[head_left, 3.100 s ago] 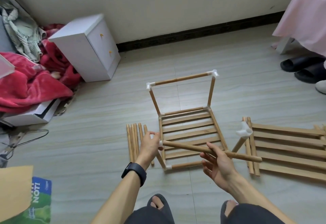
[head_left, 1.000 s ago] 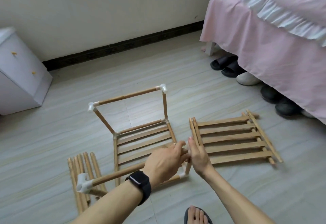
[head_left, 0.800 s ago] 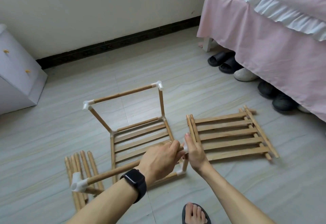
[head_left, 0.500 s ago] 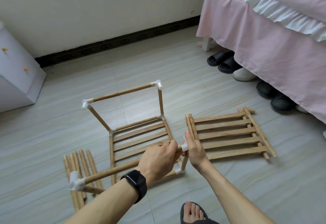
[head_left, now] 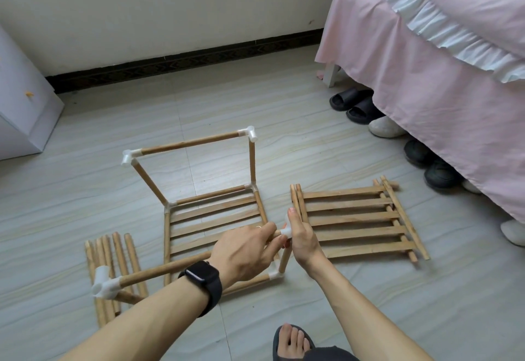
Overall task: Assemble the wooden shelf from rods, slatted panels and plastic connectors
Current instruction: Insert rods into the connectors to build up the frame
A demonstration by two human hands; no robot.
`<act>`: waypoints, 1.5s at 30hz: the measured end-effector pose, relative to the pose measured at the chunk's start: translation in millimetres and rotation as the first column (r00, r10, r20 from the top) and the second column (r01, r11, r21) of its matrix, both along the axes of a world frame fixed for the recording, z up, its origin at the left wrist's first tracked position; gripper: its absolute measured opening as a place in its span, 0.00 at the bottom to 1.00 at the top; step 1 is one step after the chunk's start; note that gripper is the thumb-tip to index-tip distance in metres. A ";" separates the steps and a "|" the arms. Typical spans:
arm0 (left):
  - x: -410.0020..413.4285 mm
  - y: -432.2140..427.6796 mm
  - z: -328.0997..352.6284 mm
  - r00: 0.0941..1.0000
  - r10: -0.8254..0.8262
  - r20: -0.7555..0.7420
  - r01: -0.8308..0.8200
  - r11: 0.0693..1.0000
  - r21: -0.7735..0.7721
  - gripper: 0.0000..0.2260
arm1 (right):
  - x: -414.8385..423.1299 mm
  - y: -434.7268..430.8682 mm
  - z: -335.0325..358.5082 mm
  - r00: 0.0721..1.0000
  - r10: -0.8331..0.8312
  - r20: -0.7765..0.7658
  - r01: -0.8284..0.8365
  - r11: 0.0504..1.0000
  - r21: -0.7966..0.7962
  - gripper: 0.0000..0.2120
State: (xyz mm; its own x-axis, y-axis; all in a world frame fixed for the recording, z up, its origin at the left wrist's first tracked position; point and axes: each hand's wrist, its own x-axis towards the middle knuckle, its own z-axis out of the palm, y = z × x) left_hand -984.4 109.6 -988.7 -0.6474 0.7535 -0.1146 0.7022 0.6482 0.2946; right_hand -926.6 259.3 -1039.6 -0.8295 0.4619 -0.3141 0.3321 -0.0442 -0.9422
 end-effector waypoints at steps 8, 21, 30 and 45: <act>-7.5 11.2 -4.3 0.964 0.046 0.262 -0.036 0.998 -0.043 0.14 | 3.7 1.2 2.8 0.999 0.022 -0.036 -0.024 0.998 -0.058 0.35; -15.2 -11.4 4.4 0.991 -0.059 0.122 0.072 0.992 -0.107 0.19 | 2.5 0.7 0.8 0.989 0.148 -0.005 -0.148 0.989 0.026 0.35; -66.2 -195.4 19.3 0.674 0.726 0.134 -0.739 0.667 0.100 0.11 | -6.4 16.9 26.5 0.985 0.149 0.081 -0.153 0.988 0.038 0.13; -64.7 -194.0 -26.7 0.127 0.494 0.860 -0.992 0.043 0.122 0.13 | -43.3 -9.0 23.7 0.969 0.034 0.246 -0.062 0.993 0.104 0.12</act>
